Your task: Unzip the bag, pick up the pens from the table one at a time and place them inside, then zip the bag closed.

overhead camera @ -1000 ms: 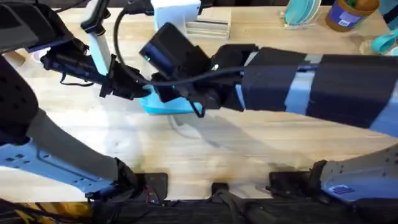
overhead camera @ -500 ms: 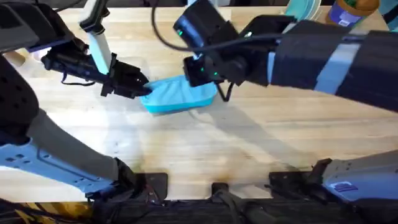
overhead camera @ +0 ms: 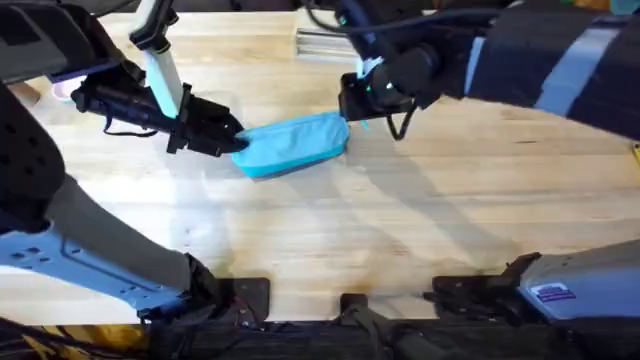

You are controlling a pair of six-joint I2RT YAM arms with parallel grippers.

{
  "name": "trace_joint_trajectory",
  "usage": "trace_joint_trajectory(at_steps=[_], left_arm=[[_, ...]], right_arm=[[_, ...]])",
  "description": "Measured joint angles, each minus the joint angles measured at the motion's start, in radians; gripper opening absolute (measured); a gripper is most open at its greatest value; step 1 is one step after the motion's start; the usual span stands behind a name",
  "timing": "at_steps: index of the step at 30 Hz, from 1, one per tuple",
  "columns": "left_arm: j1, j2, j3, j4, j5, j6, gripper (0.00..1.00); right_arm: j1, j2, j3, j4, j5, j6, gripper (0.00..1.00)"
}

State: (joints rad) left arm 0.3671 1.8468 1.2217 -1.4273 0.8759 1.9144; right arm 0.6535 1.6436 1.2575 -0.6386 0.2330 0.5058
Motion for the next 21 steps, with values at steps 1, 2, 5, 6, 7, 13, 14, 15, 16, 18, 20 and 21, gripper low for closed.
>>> trace_joint_trajectory(at_steps=[1, 2, 5, 6, 7, 13, 14, 15, 16, 18, 20, 21], left_arm=[[-0.003, 0.0, 0.0, 0.0, 0.004, 0.0, 0.042], [-0.005, 0.0, -0.001, 0.0, 0.009, 0.0, 0.042], [-0.007, 0.0, -0.002, 0.0, 0.019, 0.0, 0.042], [-0.007, 0.0, -0.002, 0.001, 0.019, 0.0, 0.042], [-0.007, 0.0, -0.003, 0.003, 0.019, 0.0, 0.042], [-0.007, 0.0, -0.006, 0.008, 0.019, 0.0, 0.042], [-0.007, 0.0, -0.006, 0.008, 0.019, 0.0, 0.042], [-0.007, 0.0, -0.006, 0.009, 0.019, 0.0, 0.042], [-0.007, 0.0, -0.006, 0.01, 0.018, 0.0, 0.042], [-0.007, 0.0, -0.006, 0.013, 0.018, 0.0, 0.042], [-0.007, 0.0, -0.006, 0.015, 0.017, 0.0, 0.042], [-0.007, 0.0, -0.006, 0.015, 0.017, 0.0, 0.042]], right_arm=[[-0.016, 0.0, 0.0, -0.002, -0.02, 0.0, 0.033], [-0.029, 0.002, 0.0, -0.003, -0.038, 0.001, 0.033], [-0.082, 0.029, 0.0, -0.001, -0.099, 0.003, 0.033], [-0.098, 0.047, 0.0, 0.005, -0.118, 0.003, 0.033], [-0.113, 0.068, 0.0, 0.014, -0.137, 0.003, 0.033], [-0.163, 0.188, 0.0, 0.048, -0.234, 0.002, 0.033], [-0.164, 0.199, 0.0, 0.054, -0.239, 0.003, 0.033], [-0.164, 0.208, 0.0, 0.059, -0.245, 0.002, 0.033], [-0.164, 0.213, 0.0, 0.062, -0.249, 0.002, 0.033], [-0.164, 0.219, 0.0, 0.073, -0.253, 0.002, 0.033], [-0.164, 0.217, 0.0, 0.076, -0.253, 0.002, 0.033], [-0.164, 0.217, 0.001, 0.075, -0.253, 0.003, 0.033]])
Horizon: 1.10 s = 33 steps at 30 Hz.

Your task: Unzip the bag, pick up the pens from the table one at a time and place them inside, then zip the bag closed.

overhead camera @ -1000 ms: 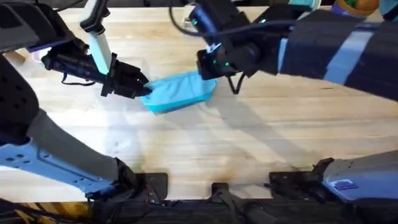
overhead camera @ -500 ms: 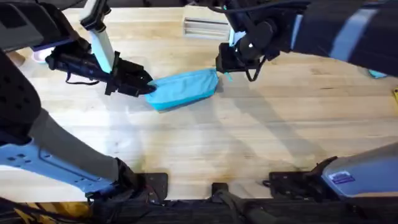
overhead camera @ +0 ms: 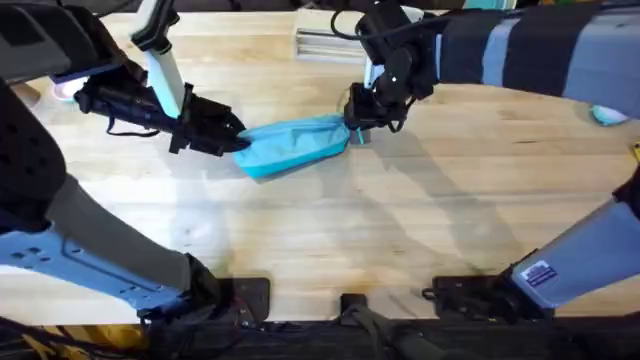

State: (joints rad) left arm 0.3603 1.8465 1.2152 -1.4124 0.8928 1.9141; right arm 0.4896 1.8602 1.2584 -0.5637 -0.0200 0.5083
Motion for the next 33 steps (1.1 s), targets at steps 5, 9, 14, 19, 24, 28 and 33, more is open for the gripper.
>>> trace_joint_trajectory(at_steps=[5, 9, 14, 19, 24, 28, 33], left_arm=[[0.0, 0.0, 0.0, 0.0, -0.011, 0.0, 0.042], [0.01, 0.0, 0.0, 0.008, -0.046, 0.0, 0.042], [0.027, 0.0, 0.0, 0.023, -0.072, 0.0, 0.042], [0.027, 0.0, 0.0, 0.022, -0.074, 0.0, 0.042], [0.027, 0.0, 0.0, 0.019, -0.074, 0.0, 0.042], [0.027, 0.0, 0.0, 0.018, -0.074, 0.0, 0.042], [0.027, 0.0, 0.0, 0.018, -0.074, 0.0, 0.042]], right_arm=[[-0.002, -0.023, 0.015, -0.016, 0.009, 0.0, 0.034], [-0.027, -0.076, 0.036, -0.021, 0.084, 0.008, 0.216], [-0.062, -0.225, 0.086, -0.113, 0.166, 0.002, 0.403], [-0.053, -0.354, 0.089, -0.175, 0.18, -0.045, 0.652], [-0.025, -0.466, 0.089, -0.226, 0.185, -0.131, 0.991], [-0.005, -0.527, 0.089, -0.258, 0.185, -0.172, 0.997], [-0.005, -0.537, 0.089, -0.26, 0.185, -0.188, 0.997]])
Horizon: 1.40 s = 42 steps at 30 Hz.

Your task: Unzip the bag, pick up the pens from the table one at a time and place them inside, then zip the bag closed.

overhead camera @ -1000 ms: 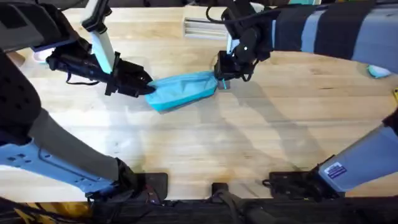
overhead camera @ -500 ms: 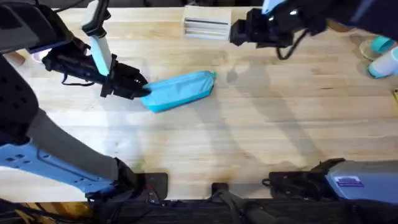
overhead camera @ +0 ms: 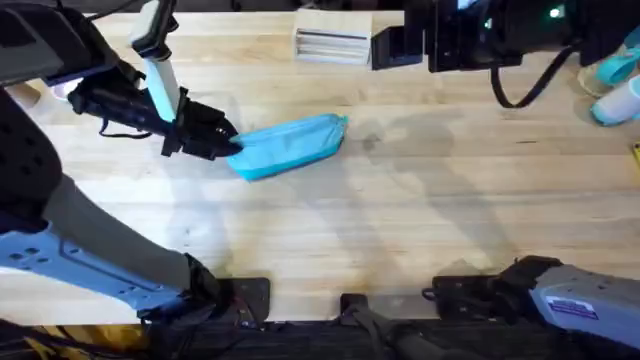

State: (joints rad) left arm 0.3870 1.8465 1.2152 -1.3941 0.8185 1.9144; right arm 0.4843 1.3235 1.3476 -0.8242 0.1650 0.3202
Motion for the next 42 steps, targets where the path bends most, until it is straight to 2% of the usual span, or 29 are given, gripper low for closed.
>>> trace_joint_trajectory(at_steps=[1, 2, 7, 8, 9, 18, 21, 26, 30, 36, 40, 42], left_arm=[[0.0, 0.0, 0.0, 0.0, 0.0, 0.0, 0.043], [0.0, 0.0, 0.0, 0.001, 0.0, 0.002, 0.086], [0.0, 0.0, 0.0, 0.002, -0.001, -0.001, 0.853], [0.0, 0.0, 0.0, 0.005, -0.001, -0.004, 0.955], [0.0, 0.0, 0.0, 0.007, -0.001, -0.003, 0.983], [0.0, 0.0, 0.0, 0.013, 0.001, -0.003, 0.995], [0.0, -0.002, 0.008, -0.024, 0.001, -0.002, 0.997], [0.0, -0.056, 0.086, -0.063, -0.003, -0.004, 0.996], [0.0, -0.165, 0.162, -0.064, -0.006, -0.048, 0.997], [0.0, -0.322, 0.232, -0.075, -0.04, -0.201, 0.995], [0.0, -0.416, 0.264, -0.08, -0.08, -0.371, 0.995], [0.0, -0.468, 0.278, -0.082, -0.106, -0.487, 0.995]], right_arm=[[0.0, 0.0, 0.0, 0.0, 0.0, -0.002, 0.997], [0.0, 0.0, 0.0, 0.0, 0.0, -0.004, 0.997], [0.0, 0.001, 0.0, 0.0, 0.0, -0.008, 0.997], [0.0, 0.001, 0.0, 0.0, 0.0, -0.008, 0.997], [0.0, 0.001, 0.0, 0.0, 0.0, -0.008, 0.997], [0.0, 0.001, 0.0, 0.0, 0.0, -0.008, 0.997], [0.0, 0.001, 0.0, 0.0, 0.0, -0.008, 0.997], [0.0, 0.001, 0.0, 0.005, 0.001, -0.009, 0.997], [0.0, 0.001, 0.0, 0.005, 0.003, -0.011, 0.997], [0.0, 0.001, 0.0, 0.005, 0.003, -0.011, 0.997], [0.0, 0.001, 0.0, 0.005, 0.003, -0.011, 0.997], [0.0, 0.001, 0.0, 0.006, 0.003, -0.011, 0.997]])
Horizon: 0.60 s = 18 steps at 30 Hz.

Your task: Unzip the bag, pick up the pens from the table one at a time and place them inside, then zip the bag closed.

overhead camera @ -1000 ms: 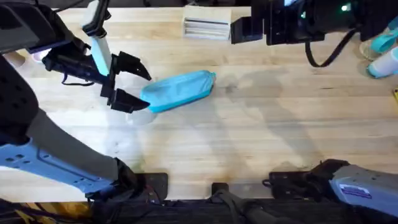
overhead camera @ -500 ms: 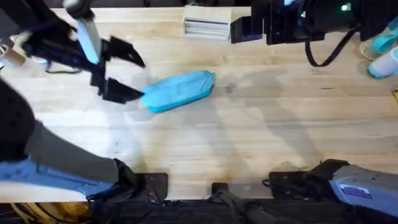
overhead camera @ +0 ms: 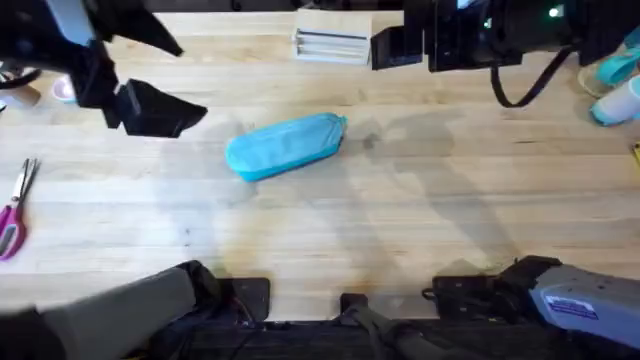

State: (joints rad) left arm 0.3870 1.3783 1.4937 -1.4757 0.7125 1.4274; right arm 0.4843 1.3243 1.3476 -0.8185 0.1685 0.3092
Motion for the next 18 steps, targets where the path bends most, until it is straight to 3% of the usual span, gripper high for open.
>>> trace_joint_trajectory(at_steps=[3, 7, 13, 18], left_arm=[[0.0, -0.077, 0.019, -0.016, -0.044, -0.18, 0.995], [0.0, -0.167, 0.043, -0.081, -0.107, -0.341, 0.993], [0.0, -0.286, 0.06, -0.146, -0.143, -0.449, 0.993], [0.0, -0.357, 0.06, -0.173, -0.155, -0.491, 0.993]], right_arm=[[0.0, 0.0, 0.0, 0.0, 0.0, 0.0, 0.997], [0.0, 0.0, 0.0, 0.0, 0.0, 0.0, 0.997], [0.0, 0.0, 0.0, 0.0, 0.0, 0.0, 0.998], [0.0, 0.0, 0.0, 0.002, 0.0, 0.0, 0.997]])
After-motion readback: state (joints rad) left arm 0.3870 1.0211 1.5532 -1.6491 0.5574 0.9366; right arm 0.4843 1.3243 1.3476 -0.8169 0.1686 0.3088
